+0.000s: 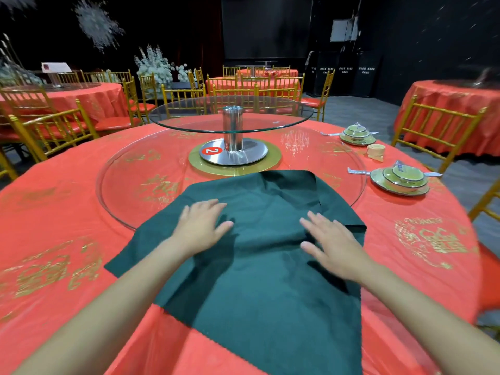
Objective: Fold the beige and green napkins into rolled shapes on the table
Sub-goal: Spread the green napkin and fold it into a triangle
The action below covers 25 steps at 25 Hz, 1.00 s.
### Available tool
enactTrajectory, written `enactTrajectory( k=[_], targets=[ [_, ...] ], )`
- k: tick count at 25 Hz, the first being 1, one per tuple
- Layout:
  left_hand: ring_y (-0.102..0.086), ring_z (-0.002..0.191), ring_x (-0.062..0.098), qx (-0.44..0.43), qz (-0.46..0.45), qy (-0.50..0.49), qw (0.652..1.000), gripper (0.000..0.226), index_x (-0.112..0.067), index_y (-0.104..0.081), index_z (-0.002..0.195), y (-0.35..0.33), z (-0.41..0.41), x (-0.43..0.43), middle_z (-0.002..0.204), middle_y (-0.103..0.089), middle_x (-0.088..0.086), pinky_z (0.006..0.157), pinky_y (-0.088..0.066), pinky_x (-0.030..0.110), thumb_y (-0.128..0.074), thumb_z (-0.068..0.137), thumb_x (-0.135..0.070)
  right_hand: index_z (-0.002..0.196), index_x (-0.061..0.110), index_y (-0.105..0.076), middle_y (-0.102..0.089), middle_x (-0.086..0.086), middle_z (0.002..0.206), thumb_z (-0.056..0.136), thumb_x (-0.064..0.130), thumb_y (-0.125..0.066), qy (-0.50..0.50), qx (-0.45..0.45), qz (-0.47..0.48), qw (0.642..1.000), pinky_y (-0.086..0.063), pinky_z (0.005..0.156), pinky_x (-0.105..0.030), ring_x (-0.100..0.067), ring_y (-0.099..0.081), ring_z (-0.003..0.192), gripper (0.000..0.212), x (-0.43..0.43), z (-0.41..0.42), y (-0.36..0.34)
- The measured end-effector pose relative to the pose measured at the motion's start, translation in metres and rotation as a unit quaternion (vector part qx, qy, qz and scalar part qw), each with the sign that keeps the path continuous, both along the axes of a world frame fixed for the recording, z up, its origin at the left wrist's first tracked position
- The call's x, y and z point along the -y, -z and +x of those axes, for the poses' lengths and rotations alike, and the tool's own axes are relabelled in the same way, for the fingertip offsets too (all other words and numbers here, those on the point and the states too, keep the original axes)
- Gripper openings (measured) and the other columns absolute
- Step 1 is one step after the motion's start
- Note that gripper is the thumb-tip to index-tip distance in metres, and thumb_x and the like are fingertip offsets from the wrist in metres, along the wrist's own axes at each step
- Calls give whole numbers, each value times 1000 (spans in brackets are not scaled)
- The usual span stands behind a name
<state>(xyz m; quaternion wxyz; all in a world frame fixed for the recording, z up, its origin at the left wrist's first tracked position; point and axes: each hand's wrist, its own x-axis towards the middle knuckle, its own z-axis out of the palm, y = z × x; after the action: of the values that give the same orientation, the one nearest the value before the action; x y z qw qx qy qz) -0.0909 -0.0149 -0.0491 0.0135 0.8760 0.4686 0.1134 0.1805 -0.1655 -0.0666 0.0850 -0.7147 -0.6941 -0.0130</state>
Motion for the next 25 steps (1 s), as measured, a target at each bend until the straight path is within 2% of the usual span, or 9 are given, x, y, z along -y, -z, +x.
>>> enactTrajectory(
  k=[2, 4, 11, 14, 17, 18, 20, 22, 25],
  targets=[
    [-14, 143, 27, -51, -68, 13, 996, 62, -31, -23, 146, 9, 32, 7, 156, -18, -3, 113, -12, 57, -33, 92, -59, 149, 29, -15, -7, 5, 159, 94, 58, -17, 53, 21, -42, 997, -4, 117, -37, -13, -4, 146, 62, -22, 26, 4],
    [-5, 144, 30, -75, -113, 16, 991, 62, -36, -15, 148, 16, 52, 6, 158, -8, -5, 111, -5, 60, -26, 93, -61, 149, 29, -13, -8, 4, 159, 98, 49, -19, 82, 37, -78, 993, -3, 117, -40, -14, -4, 146, 55, -36, 46, 6],
    [5, 146, 24, -102, -124, -1, 987, 58, -41, -6, 148, 30, 47, -4, 159, 1, -6, 111, -1, 61, -15, 94, -61, 147, 38, -19, -10, -2, 158, 98, 51, -17, 176, 80, -144, 971, -4, 115, -47, -22, -11, 145, 51, -83, 117, -3],
    [-13, 143, 24, -98, -77, 16, 992, 61, -37, -17, 147, 26, 42, -10, 157, -15, -4, 112, -9, 57, -17, 92, -63, 144, 28, -30, -26, -10, 152, 98, 41, -23, 266, 88, -112, 953, -17, 113, -50, -29, -32, 136, 48, -102, 146, -13],
    [-37, 129, 28, 17, 28, -29, 999, 64, -20, -34, 141, 14, 40, -41, 142, -41, 6, 106, -28, 43, -31, 90, -60, 133, 13, -44, -46, -19, 135, 97, 35, -29, 341, 46, 15, 939, -31, 105, -47, -36, -47, 121, 45, -120, 150, -28],
    [-37, 128, 31, 62, 45, -63, 995, 62, -15, -35, 140, 10, 38, -58, 140, -41, 10, 106, -28, 42, -38, 91, -54, 131, 10, -46, -50, -20, 130, 96, 35, -32, 334, 42, 56, 940, -33, 102, -46, -38, -49, 118, 45, -127, 145, -33],
    [-29, 133, 35, 117, 7, -132, 984, 65, -9, -28, 142, 0, 35, -94, 144, -35, 18, 110, -24, 43, -42, 93, -48, 129, 9, -48, -52, -20, 128, 95, 37, -38, 266, 50, 111, 956, -36, 97, -46, -38, -50, 116, 45, -142, 123, -40],
    [-28, 134, 37, 116, -53, -170, 977, 69, -7, -23, 145, -7, 33, -123, 146, -34, 21, 111, -23, 45, -40, 93, -50, 129, 11, -49, -54, -16, 128, 93, 39, -44, 180, 25, 146, 973, -38, 95, -45, -35, -51, 115, 46, -157, 92, -43],
    [-41, 124, 40, 97, -75, -195, 973, 61, -5, -36, 135, -7, 34, -148, 133, -49, 21, 103, -33, 47, -33, 95, -51, 132, 16, -47, -54, -6, 130, 90, 47, -49, 93, 11, 141, 986, -38, 97, -41, -27, -50, 119, 52, -182, 45, -37]
  ],
)
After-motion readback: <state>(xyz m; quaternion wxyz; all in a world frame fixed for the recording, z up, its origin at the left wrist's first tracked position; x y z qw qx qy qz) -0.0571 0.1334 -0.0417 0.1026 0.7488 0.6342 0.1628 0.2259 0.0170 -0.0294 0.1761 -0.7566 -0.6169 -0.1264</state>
